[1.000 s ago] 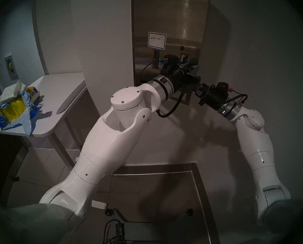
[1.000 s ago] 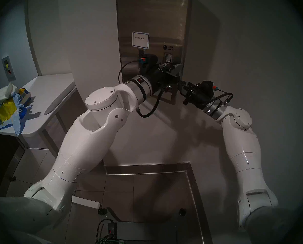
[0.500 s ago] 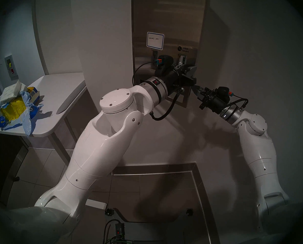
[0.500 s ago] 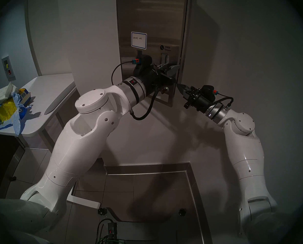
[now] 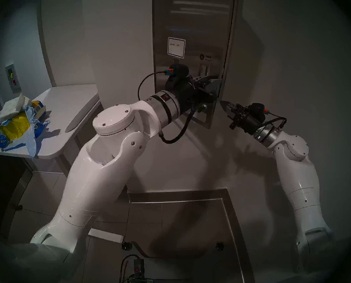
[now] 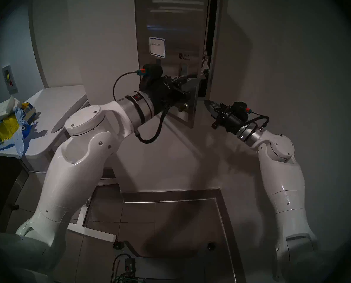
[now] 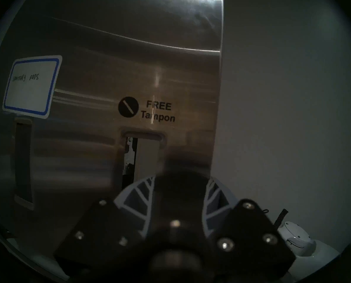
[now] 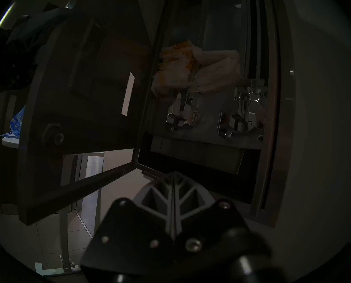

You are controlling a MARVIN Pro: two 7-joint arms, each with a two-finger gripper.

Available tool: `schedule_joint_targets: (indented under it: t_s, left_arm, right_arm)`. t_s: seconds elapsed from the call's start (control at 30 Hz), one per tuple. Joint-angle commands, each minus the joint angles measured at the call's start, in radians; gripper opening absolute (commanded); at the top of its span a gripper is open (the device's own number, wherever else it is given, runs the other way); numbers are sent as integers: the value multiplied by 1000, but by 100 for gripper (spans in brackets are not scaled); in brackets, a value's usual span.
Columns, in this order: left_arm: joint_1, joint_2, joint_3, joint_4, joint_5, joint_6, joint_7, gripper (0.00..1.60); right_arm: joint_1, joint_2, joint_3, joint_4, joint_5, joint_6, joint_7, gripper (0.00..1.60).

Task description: Open the dispenser door, put the pads inside, close the door

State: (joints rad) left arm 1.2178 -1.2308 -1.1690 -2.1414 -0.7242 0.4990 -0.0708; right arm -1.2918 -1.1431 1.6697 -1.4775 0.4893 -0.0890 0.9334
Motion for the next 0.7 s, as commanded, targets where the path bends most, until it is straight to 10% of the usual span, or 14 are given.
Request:
schedule_joint_targets:
  t_s: [0.0,0.67]
  left_arm:
    - [9,81,-136,-47,0,-32,51,0]
    - [61,264,-237,-68,-28,-60,64,0]
  right_arm:
    - [24,8,11,-40,14,6,7,0]
    - [18,14,9,-65,23,22,43,0]
